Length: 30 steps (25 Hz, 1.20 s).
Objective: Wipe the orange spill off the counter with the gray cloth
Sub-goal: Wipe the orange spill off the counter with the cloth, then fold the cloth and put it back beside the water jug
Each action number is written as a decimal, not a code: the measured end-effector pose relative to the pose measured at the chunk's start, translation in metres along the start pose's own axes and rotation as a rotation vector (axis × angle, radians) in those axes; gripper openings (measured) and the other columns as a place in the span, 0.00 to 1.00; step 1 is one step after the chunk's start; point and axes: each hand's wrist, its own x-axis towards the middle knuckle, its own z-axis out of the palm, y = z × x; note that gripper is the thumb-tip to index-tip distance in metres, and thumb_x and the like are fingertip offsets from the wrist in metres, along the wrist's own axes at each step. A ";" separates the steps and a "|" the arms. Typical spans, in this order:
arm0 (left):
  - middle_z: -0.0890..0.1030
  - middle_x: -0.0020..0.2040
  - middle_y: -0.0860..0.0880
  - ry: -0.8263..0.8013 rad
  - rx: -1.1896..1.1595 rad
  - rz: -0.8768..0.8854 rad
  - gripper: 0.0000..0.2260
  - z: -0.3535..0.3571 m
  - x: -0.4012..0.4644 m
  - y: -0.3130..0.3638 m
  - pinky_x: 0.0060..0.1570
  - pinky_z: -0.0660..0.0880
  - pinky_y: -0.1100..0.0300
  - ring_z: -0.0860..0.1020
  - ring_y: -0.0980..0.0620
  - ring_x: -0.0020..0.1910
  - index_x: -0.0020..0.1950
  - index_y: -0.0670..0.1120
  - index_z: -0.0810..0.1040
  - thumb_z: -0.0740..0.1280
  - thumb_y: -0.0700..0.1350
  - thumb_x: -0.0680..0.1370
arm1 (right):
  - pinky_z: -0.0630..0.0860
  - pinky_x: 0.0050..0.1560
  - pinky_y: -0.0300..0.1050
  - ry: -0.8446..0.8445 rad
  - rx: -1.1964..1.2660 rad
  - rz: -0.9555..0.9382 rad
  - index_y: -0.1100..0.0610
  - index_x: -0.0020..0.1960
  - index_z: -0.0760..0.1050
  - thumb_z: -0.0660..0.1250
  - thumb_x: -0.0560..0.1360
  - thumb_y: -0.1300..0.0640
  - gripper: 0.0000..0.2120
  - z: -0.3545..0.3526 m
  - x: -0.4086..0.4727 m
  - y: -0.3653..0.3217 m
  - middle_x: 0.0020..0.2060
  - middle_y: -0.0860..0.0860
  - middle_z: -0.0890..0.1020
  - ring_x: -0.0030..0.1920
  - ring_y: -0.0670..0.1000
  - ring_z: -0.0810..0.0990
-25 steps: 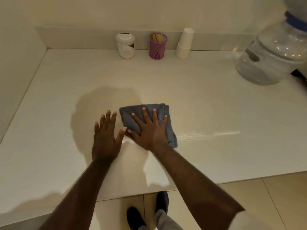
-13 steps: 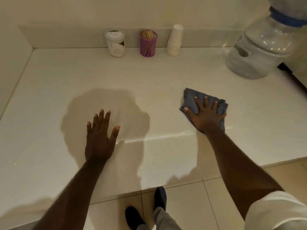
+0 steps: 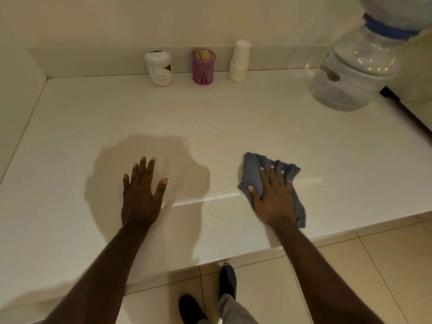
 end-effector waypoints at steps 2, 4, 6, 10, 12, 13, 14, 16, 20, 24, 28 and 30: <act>0.52 0.80 0.48 0.000 -0.002 0.003 0.34 -0.001 0.001 0.001 0.77 0.42 0.47 0.48 0.49 0.79 0.79 0.50 0.52 0.41 0.67 0.77 | 0.53 0.75 0.58 -0.023 0.058 -0.064 0.56 0.80 0.50 0.49 0.80 0.33 0.38 0.003 0.001 -0.030 0.79 0.58 0.58 0.79 0.60 0.52; 0.52 0.80 0.48 0.010 -0.007 0.003 0.34 -0.003 0.002 0.002 0.77 0.42 0.47 0.49 0.49 0.79 0.79 0.50 0.52 0.43 0.66 0.77 | 0.53 0.76 0.56 -0.069 0.082 -0.180 0.55 0.81 0.47 0.48 0.80 0.33 0.37 0.007 0.003 -0.064 0.80 0.55 0.56 0.79 0.58 0.50; 0.53 0.80 0.47 0.025 -0.027 0.005 0.33 -0.006 0.002 0.007 0.76 0.41 0.48 0.50 0.49 0.79 0.79 0.50 0.52 0.44 0.65 0.77 | 0.56 0.75 0.54 -0.051 0.168 -0.305 0.55 0.80 0.53 0.52 0.80 0.35 0.36 0.008 0.007 -0.094 0.78 0.53 0.61 0.78 0.56 0.54; 0.70 0.73 0.46 0.011 -0.161 -0.030 0.34 -0.014 0.005 0.030 0.75 0.40 0.50 0.64 0.49 0.75 0.73 0.49 0.66 0.43 0.67 0.77 | 0.52 0.79 0.54 -0.030 0.278 -0.391 0.54 0.78 0.60 0.59 0.81 0.40 0.31 0.000 0.019 -0.130 0.78 0.51 0.62 0.80 0.54 0.52; 0.80 0.64 0.48 -0.024 -0.298 -0.083 0.34 -0.023 0.014 0.047 0.76 0.48 0.44 0.74 0.47 0.66 0.66 0.50 0.74 0.43 0.69 0.76 | 0.53 0.78 0.56 0.055 0.298 -0.401 0.58 0.77 0.61 0.67 0.78 0.44 0.34 -0.007 0.021 -0.136 0.78 0.56 0.62 0.78 0.58 0.53; 0.82 0.59 0.48 -0.025 -0.379 -0.112 0.31 -0.030 0.019 0.056 0.74 0.58 0.41 0.77 0.47 0.61 0.63 0.50 0.76 0.48 0.69 0.76 | 0.57 0.76 0.57 0.109 0.332 -0.409 0.59 0.77 0.62 0.70 0.76 0.46 0.35 -0.012 0.021 -0.137 0.77 0.58 0.63 0.78 0.60 0.55; 0.83 0.56 0.48 -0.011 -0.452 -0.138 0.26 -0.037 0.026 0.064 0.68 0.68 0.42 0.79 0.47 0.56 0.62 0.50 0.76 0.54 0.67 0.77 | 0.59 0.75 0.58 0.150 0.362 -0.414 0.59 0.77 0.62 0.71 0.75 0.47 0.36 -0.019 0.022 -0.138 0.77 0.58 0.63 0.77 0.61 0.56; 0.84 0.52 0.47 0.019 -0.522 -0.151 0.20 -0.050 0.038 0.081 0.51 0.79 0.52 0.81 0.49 0.48 0.63 0.49 0.75 0.66 0.58 0.76 | 0.62 0.74 0.61 0.219 0.378 -0.426 0.59 0.77 0.62 0.72 0.75 0.48 0.37 -0.033 0.025 -0.135 0.77 0.59 0.63 0.77 0.63 0.58; 0.83 0.40 0.48 0.049 -0.687 -0.029 0.19 -0.071 0.048 0.118 0.35 0.76 0.62 0.81 0.50 0.38 0.62 0.49 0.70 0.72 0.44 0.74 | 0.66 0.73 0.63 0.370 0.396 -0.460 0.63 0.74 0.66 0.73 0.76 0.52 0.33 -0.061 0.036 -0.124 0.75 0.62 0.66 0.76 0.65 0.60; 0.80 0.42 0.56 0.120 -0.742 0.097 0.16 -0.074 0.053 0.152 0.36 0.75 0.70 0.80 0.62 0.37 0.55 0.52 0.68 0.70 0.40 0.74 | 0.60 0.76 0.58 0.459 0.708 -0.499 0.64 0.74 0.65 0.75 0.72 0.46 0.39 -0.089 0.046 -0.105 0.75 0.59 0.67 0.78 0.59 0.60; 0.75 0.40 0.56 0.192 -0.701 0.161 0.12 -0.068 0.063 0.183 0.35 0.72 0.73 0.75 0.63 0.35 0.49 0.49 0.68 0.70 0.39 0.74 | 0.69 0.72 0.52 0.582 0.979 -0.360 0.59 0.67 0.72 0.72 0.72 0.48 0.27 -0.105 0.053 -0.070 0.68 0.51 0.75 0.71 0.49 0.71; 0.73 0.39 0.55 0.217 -0.676 0.162 0.13 -0.062 0.070 0.197 0.33 0.72 0.73 0.75 0.62 0.33 0.49 0.47 0.67 0.70 0.38 0.74 | 0.76 0.63 0.55 0.622 1.063 -0.202 0.60 0.62 0.74 0.71 0.74 0.59 0.18 -0.114 0.066 -0.055 0.60 0.50 0.78 0.63 0.45 0.76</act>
